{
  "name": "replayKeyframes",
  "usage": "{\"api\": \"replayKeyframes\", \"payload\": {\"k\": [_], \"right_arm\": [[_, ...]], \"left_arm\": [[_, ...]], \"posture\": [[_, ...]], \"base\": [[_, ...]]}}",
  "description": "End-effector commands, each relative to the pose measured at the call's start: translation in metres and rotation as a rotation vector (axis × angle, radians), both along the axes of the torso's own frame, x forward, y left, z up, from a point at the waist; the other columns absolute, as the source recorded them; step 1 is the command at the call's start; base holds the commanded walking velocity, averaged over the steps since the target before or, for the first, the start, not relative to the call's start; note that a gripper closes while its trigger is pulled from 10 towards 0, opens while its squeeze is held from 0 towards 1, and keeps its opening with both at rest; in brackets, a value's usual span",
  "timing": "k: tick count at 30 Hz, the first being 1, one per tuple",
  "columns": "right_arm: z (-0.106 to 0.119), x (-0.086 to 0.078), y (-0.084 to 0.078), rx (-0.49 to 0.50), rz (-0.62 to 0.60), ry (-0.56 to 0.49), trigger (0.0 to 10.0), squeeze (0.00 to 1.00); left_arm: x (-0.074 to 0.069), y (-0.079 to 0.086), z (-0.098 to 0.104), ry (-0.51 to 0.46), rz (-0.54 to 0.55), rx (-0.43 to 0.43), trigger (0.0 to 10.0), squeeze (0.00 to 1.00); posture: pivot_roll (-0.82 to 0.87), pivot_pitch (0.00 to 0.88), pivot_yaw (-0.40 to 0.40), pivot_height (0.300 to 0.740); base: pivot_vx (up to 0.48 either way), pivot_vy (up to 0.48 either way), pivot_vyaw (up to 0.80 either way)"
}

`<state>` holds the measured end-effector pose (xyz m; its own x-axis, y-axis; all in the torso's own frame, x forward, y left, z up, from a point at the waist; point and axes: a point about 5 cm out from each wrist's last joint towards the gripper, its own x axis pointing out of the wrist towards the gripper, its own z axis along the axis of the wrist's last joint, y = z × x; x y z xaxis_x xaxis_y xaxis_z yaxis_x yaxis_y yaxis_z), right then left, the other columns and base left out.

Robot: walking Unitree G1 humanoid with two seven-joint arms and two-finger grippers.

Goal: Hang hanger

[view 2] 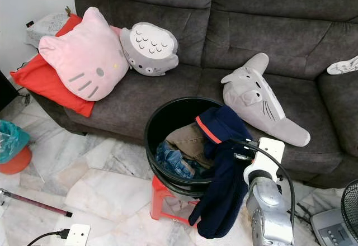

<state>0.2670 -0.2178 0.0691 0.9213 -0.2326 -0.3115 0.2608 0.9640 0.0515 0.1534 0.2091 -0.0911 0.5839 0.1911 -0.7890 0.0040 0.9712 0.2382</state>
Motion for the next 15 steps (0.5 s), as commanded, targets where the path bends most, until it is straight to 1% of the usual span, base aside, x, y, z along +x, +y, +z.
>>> {"api": "replayKeyframes", "payload": {"k": [1, 10, 15], "right_arm": [[-0.004, 0.001, 0.0069, 0.015, 0.036, 0.022, 10.0, 1.0], [-0.0013, 0.0032, 0.0078, 0.007, 0.043, 0.011, 10.0, 1.0], [0.0013, 0.0039, 0.011, -0.006, 0.07, -0.001, 10.0, 1.0]], "left_arm": [[-0.0057, 0.0015, -0.002, 0.016, 0.001, 0.01, 10.0, 0.0], [-0.0059, 0.0013, -0.0021, 0.015, 0.003, 0.009, 10.0, 0.0], [-0.0059, 0.001, -0.0021, 0.015, 0.004, 0.008, 10.0, 0.0]], "posture": [[-0.09, 0.078, 0.012, 0.74], [-0.09, 0.076, 0.01, 0.74], [-0.09, 0.076, 0.01, 0.74]], "base": [[0.0, 0.0, 0.0], [0.0, 0.0, 0.0], [0.0, 0.0, 0.0]]}}
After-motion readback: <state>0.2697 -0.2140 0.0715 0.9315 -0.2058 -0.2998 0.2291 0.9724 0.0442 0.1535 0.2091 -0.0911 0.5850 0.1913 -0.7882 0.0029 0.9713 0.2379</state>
